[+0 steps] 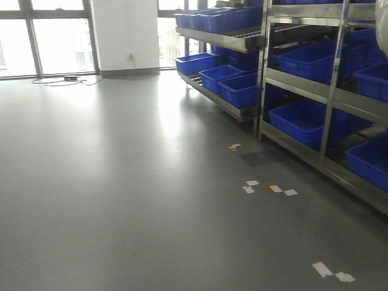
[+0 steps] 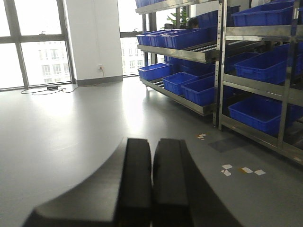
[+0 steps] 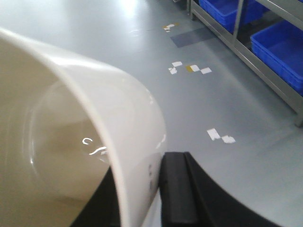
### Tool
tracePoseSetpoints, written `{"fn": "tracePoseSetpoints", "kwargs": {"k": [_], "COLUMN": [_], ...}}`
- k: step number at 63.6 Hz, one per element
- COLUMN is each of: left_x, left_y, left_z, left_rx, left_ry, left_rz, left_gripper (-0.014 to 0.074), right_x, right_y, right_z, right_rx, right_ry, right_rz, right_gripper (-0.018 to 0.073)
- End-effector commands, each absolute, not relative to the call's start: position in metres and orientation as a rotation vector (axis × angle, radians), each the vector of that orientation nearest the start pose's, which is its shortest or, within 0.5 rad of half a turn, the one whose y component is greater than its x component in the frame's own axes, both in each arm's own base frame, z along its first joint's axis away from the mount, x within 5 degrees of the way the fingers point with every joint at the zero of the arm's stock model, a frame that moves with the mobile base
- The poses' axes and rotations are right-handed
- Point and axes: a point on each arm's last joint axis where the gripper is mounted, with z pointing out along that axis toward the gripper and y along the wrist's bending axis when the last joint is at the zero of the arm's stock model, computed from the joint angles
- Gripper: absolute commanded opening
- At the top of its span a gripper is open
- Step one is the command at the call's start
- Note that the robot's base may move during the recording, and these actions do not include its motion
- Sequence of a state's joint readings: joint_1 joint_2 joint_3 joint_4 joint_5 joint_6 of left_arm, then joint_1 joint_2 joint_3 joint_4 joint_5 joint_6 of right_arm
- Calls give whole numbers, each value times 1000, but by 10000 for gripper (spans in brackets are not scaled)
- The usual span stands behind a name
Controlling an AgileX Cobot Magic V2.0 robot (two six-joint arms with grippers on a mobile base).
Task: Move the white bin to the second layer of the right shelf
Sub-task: 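Drive the base past the shelves toward the windows holding the bin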
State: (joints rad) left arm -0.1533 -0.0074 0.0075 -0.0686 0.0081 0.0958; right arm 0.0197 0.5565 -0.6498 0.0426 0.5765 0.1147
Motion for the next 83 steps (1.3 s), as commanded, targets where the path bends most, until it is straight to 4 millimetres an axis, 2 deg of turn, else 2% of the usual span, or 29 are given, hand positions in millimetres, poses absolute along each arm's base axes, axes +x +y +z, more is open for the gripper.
{"fn": "tracePoseSetpoints", "kwargs": {"k": [1, 83], "left_x": [55, 55], "left_y": [-8, -8], "left_z": [208, 208], "left_rx": [117, 117], "left_ry": [1420, 1420], "left_rz": [-113, -113], "left_gripper": [85, 85], "right_x": [109, 109], "right_y": [3, 3], "right_z": [356, 356], "right_rx": [117, 117], "right_ry": [1833, 1833], "right_rz": [137, 137], "right_gripper": [56, 56]}}
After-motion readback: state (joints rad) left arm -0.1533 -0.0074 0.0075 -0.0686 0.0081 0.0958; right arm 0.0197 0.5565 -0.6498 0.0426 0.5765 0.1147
